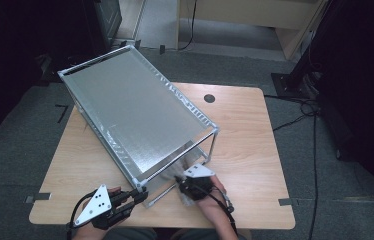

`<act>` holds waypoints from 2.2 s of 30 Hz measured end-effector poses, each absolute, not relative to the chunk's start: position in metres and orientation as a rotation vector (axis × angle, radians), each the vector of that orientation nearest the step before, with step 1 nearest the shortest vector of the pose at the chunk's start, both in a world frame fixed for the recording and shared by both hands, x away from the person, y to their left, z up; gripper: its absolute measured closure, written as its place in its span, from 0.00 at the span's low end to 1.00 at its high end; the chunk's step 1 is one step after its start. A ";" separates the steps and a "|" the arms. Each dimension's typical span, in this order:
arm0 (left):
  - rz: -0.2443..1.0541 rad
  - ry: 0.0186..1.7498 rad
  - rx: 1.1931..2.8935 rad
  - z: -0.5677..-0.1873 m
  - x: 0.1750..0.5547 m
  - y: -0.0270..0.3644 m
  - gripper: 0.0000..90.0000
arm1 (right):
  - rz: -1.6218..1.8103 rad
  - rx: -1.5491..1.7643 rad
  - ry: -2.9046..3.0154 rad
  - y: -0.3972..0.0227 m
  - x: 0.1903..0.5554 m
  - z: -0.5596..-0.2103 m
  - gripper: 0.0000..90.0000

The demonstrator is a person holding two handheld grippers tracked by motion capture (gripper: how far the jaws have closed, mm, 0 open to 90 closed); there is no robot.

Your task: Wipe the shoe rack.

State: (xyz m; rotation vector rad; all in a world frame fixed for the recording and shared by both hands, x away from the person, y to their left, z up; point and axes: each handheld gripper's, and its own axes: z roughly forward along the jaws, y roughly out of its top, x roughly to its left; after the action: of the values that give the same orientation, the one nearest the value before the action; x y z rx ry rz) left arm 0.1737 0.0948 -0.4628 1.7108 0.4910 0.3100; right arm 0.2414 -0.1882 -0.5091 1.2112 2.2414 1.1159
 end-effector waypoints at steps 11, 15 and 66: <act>0.302 0.486 1.708 -0.464 0.174 0.093 0.90 | 1.033 1.425 2.006 -0.230 0.249 -0.511 0.70; 0.302 0.493 1.708 -0.464 0.175 0.091 0.90 | 1.040 1.362 2.080 -0.211 0.241 -0.511 0.71; 0.336 0.466 1.797 -0.443 0.202 0.008 0.91 | 1.255 0.984 2.334 -0.220 0.172 -0.456 0.73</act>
State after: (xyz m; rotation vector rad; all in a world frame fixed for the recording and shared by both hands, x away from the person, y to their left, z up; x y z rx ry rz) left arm 0.2024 0.0076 -0.4430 1.7971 0.4659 0.3357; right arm 0.1716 -0.2199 -0.4564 0.9843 2.3343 1.2548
